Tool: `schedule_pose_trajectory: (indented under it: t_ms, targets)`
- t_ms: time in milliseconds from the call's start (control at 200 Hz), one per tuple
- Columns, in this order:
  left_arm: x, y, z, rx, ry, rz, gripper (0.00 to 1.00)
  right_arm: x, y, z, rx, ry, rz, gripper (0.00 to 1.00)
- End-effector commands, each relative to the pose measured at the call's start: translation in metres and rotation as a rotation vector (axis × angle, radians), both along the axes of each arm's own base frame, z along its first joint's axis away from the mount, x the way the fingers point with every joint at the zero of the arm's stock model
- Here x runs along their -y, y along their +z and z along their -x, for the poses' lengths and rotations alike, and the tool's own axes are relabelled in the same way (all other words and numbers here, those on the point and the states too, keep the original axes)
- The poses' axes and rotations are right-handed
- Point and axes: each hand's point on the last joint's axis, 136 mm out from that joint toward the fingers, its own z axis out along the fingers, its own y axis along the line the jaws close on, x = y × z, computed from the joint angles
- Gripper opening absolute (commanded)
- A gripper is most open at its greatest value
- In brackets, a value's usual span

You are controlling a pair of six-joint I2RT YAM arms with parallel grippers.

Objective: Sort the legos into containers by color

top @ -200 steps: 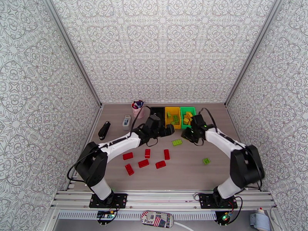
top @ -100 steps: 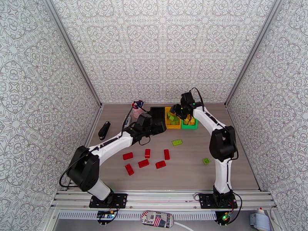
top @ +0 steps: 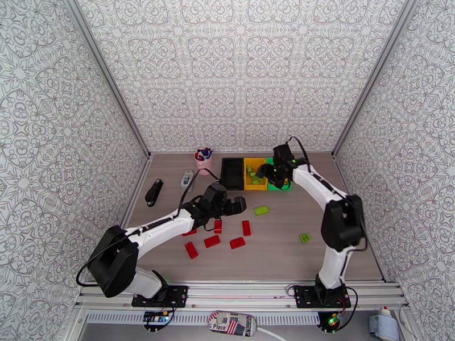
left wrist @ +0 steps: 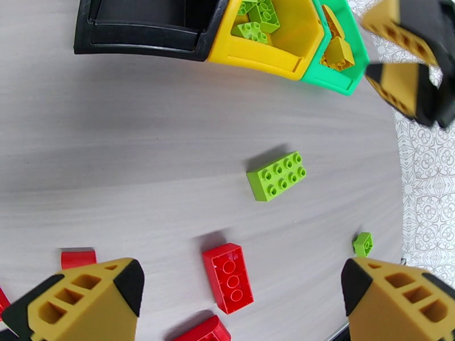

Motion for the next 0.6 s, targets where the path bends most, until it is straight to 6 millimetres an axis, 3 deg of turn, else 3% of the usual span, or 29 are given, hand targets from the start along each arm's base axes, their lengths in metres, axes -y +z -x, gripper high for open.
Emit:
schedule_pose_trajectory:
  t_ms: [0, 295, 435, 595]
  targets:
    - [-0.006, 0.002, 0.005, 0.022, 0.02, -0.014, 0.97, 0.003, -0.013, 0.021, 0.004, 0.006, 0.005, 0.79]
    - [-0.017, -0.002, 0.014, 0.017, 0.048, -0.018, 0.97, -0.016, -0.07, 0.083, -0.089, 0.018, -0.031, 0.81]
    - [-0.02, -0.003, 0.018, 0.012, 0.054, -0.019, 0.98, -0.028, -0.089, 0.097, -0.115, 0.025, -0.036, 0.82]
    - [-0.021, -0.005, 0.022, 0.008, 0.057, -0.026, 0.97, -0.035, -0.101, 0.099, -0.126, 0.012, -0.044, 0.82]
